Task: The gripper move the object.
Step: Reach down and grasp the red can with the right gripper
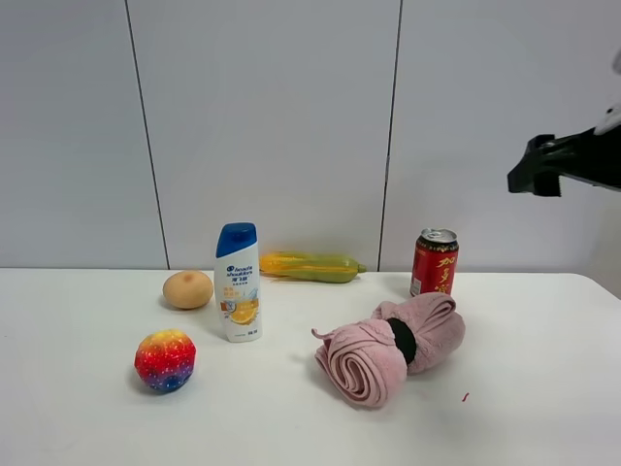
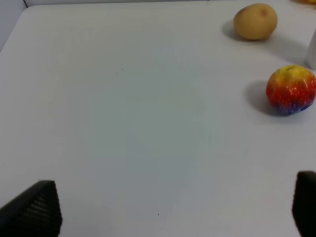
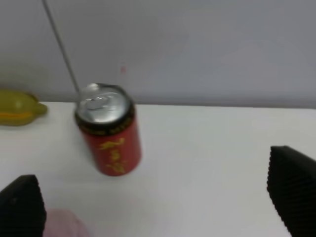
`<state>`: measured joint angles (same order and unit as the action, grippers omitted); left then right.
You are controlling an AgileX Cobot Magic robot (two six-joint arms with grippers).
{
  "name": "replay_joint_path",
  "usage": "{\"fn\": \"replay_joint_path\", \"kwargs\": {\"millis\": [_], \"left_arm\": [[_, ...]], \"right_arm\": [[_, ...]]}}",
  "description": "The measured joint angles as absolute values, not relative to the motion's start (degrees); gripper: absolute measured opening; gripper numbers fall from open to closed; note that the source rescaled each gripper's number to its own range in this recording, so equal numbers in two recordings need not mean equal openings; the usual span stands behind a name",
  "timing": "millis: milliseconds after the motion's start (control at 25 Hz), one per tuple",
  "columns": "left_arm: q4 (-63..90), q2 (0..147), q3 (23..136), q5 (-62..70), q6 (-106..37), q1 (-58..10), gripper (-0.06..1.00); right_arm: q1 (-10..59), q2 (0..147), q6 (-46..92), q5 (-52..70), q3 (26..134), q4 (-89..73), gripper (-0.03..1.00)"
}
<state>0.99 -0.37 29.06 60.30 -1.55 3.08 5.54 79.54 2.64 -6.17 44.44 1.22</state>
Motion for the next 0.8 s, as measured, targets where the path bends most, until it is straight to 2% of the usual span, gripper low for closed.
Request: {"fn": "replay_joint_path", "kwargs": {"millis": [800], "left_arm": [[0.99,-0.37,29.06,60.30,-1.55,3.08,1.00]], "right_arm": [[6.65,102.18,0.78,-33.48,44.50,1.66,1.00]]}}
